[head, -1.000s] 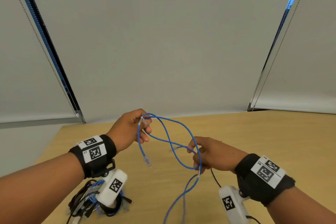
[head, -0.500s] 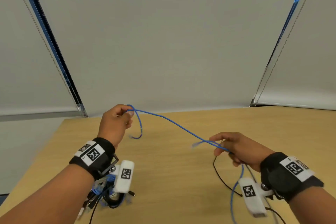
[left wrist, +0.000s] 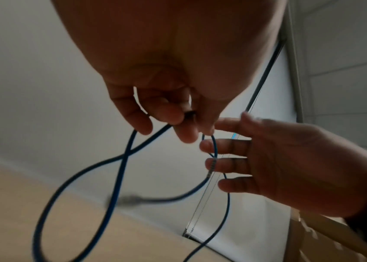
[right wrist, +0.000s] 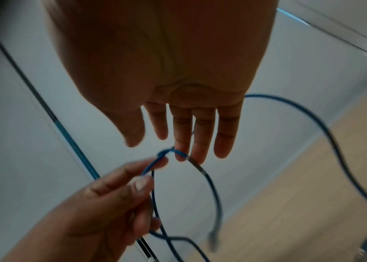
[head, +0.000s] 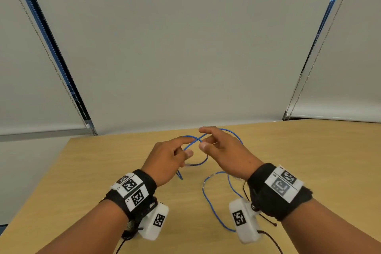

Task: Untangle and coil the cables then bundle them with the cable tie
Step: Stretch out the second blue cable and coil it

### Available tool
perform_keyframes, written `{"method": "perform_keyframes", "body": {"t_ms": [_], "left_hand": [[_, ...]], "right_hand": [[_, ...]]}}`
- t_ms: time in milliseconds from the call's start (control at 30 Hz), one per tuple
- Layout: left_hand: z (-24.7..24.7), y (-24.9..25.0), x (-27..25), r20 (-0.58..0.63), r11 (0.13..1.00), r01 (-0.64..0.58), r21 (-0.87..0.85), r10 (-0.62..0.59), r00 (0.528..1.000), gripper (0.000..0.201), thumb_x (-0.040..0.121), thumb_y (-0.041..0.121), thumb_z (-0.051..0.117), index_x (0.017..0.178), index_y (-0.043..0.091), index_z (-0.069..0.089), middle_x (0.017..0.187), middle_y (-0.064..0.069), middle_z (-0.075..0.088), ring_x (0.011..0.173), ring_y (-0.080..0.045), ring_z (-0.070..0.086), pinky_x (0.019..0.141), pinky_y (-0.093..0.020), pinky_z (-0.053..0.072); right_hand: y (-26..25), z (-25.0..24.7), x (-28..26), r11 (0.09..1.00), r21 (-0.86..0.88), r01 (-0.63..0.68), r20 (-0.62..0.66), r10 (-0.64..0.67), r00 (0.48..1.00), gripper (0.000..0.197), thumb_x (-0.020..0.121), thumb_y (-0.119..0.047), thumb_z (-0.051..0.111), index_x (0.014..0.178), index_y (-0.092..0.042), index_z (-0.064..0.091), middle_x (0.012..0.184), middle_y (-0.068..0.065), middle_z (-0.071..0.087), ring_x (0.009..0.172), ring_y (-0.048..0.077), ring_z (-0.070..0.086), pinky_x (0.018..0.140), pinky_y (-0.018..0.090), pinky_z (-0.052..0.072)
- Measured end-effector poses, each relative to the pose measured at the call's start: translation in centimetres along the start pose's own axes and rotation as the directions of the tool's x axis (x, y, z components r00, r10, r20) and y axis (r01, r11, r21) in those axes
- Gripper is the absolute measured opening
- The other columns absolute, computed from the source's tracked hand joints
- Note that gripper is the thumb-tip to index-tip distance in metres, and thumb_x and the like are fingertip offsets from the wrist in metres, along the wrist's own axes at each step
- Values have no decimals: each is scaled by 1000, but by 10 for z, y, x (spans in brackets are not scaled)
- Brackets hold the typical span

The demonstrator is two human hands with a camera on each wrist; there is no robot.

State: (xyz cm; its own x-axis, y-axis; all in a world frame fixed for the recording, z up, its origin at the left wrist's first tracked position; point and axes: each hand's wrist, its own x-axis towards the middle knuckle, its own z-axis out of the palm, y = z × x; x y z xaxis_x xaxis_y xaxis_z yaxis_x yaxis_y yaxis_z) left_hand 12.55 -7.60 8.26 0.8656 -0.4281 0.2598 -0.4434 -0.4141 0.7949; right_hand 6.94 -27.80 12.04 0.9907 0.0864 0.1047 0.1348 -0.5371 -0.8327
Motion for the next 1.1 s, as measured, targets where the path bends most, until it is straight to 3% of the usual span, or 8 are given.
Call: {"method": "perform_keyframes", "body": {"t_ms": [167,267,333,433,533,633,800,1100], "left_hand": [[4,-2,-1,103,999,22,-28,-19,994,40,98,24,58,132,44,59,73,10,70,75,-4,66,80,-23,52],[-4,-9,0,131,986,164,34,-167,977,35,101,21,53,130,37,63,95,7,75,88,-11,68,90,-32,51],[-8,-9,0,154,931,325,-166,-301,941,28,95,42,58,118,37,72,111,7,74,87,-12,68,83,-32,47],[-12,-6,4,177,762,440,-475,-406,896,56,92,69,47,112,25,76,115,12,75,72,-9,56,67,-28,38],[-6,1,9,158,765,404,-501,-379,912,39,101,46,51,101,17,77,100,2,79,68,-11,53,62,-26,37],[3,8,10,162,794,382,-472,-348,923,29,104,17,47,91,11,72,69,-3,69,62,-17,54,60,-26,45],[-3,18,3,266,779,331,-533,-217,939,34,105,34,44,91,15,68,55,3,34,49,-14,27,49,-25,27],[-78,0,7,-203,974,198,-106,-217,955,24,99,22,60,83,18,77,50,11,55,47,-4,46,59,-26,38]], "right_hand": [[0,-4,-3,989,148,-21,21,18,1000,14,102,-21,53,114,-23,60,64,0,66,77,32,70,81,51,55],[-3,-14,-6,931,364,1,16,-8,1000,15,101,-18,52,110,-16,63,67,5,66,74,25,72,71,35,57],[-3,-20,-9,898,440,-8,43,-13,999,14,97,-15,54,107,-11,63,73,9,70,78,25,72,70,31,55],[-2,-15,-16,969,246,-17,224,-40,974,13,93,-4,55,102,-10,62,85,9,76,84,24,71,79,36,54],[-3,0,-21,994,-90,55,411,-14,912,16,93,-9,57,97,-20,68,92,-5,76,92,16,70,90,37,55],[-6,5,-17,980,-182,79,205,-41,978,9,93,-26,61,93,-28,69,84,-10,75,81,6,70,84,36,57],[11,-9,-6,948,-315,-53,11,59,998,47,91,-46,66,135,-37,52,113,-15,73,105,10,66,96,33,50],[84,-90,-20,763,-487,-425,-305,307,902,11,90,-31,70,81,-29,64,88,-1,73,88,25,64,81,40,54]]}}
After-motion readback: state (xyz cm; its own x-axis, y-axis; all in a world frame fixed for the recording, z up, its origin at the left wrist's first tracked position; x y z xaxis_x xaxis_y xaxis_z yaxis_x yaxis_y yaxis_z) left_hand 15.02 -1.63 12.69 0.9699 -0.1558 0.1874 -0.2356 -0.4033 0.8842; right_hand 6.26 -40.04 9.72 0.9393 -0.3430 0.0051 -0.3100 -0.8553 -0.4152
